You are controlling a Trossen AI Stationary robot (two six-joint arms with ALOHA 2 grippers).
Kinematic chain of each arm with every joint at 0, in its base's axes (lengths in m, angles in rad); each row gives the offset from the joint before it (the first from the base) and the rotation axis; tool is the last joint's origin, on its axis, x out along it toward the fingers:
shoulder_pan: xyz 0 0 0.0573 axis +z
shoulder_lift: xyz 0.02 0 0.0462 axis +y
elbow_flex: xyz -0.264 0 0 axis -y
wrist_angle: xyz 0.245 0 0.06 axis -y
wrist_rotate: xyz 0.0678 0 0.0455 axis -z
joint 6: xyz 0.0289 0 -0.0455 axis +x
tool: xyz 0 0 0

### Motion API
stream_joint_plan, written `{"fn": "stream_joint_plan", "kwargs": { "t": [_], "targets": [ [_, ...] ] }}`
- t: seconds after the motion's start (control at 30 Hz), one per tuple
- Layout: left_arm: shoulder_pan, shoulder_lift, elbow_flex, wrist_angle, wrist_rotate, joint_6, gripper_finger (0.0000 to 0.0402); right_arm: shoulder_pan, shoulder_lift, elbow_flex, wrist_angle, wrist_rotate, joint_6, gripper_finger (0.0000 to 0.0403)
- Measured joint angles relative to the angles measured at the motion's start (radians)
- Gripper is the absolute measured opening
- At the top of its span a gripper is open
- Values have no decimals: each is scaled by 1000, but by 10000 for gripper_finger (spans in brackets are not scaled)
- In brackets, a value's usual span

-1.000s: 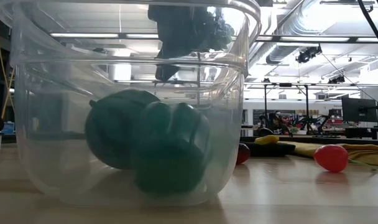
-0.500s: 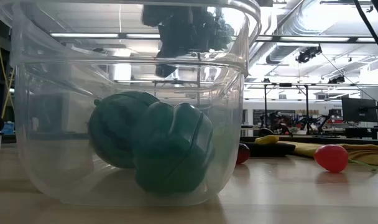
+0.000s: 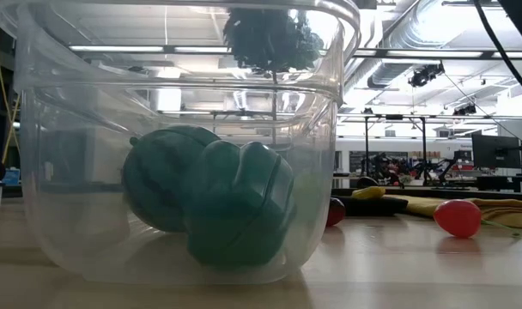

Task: Pick and placing Produce into tupperware
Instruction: Put the corn into the bin

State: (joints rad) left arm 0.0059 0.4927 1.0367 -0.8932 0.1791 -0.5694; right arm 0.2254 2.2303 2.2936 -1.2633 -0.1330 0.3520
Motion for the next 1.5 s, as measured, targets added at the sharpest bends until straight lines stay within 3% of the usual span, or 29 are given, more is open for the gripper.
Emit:
{"fn": "stream_joint_plan", "kwargs": {
  "t": [0.17, 1.13, 1.5],
  "targets": [
    [0, 0, 0, 0, 0, 1, 1, -16, -6, 63, -149, 84, -43, 254],
    [0, 0, 0, 0, -11, 16, 1, -18, -123, 13, -182, 310, 0, 254],
    [0, 0, 0, 0, -4, 20, 1, -30, -155, 13, -173, 342, 33, 254]
  ]
}}
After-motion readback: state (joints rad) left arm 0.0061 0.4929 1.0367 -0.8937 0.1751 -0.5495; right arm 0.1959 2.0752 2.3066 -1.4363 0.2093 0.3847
